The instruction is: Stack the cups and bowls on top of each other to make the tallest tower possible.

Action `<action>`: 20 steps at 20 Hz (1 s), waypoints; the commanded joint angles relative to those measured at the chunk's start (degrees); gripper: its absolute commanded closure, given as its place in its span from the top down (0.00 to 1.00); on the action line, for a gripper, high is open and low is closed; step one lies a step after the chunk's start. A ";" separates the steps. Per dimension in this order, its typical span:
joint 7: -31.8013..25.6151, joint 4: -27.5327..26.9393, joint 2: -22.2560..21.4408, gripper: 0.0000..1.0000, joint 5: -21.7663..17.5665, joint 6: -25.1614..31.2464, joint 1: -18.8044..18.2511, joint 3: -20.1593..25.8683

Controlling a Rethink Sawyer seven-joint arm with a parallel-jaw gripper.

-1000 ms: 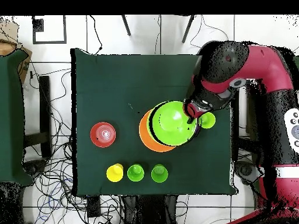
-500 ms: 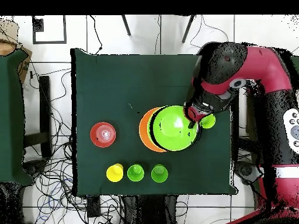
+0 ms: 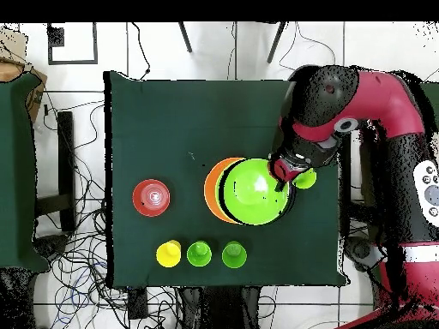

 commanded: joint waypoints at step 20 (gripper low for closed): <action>-17.35 -4.64 7.54 0.00 -4.46 -0.94 4.03 -3.34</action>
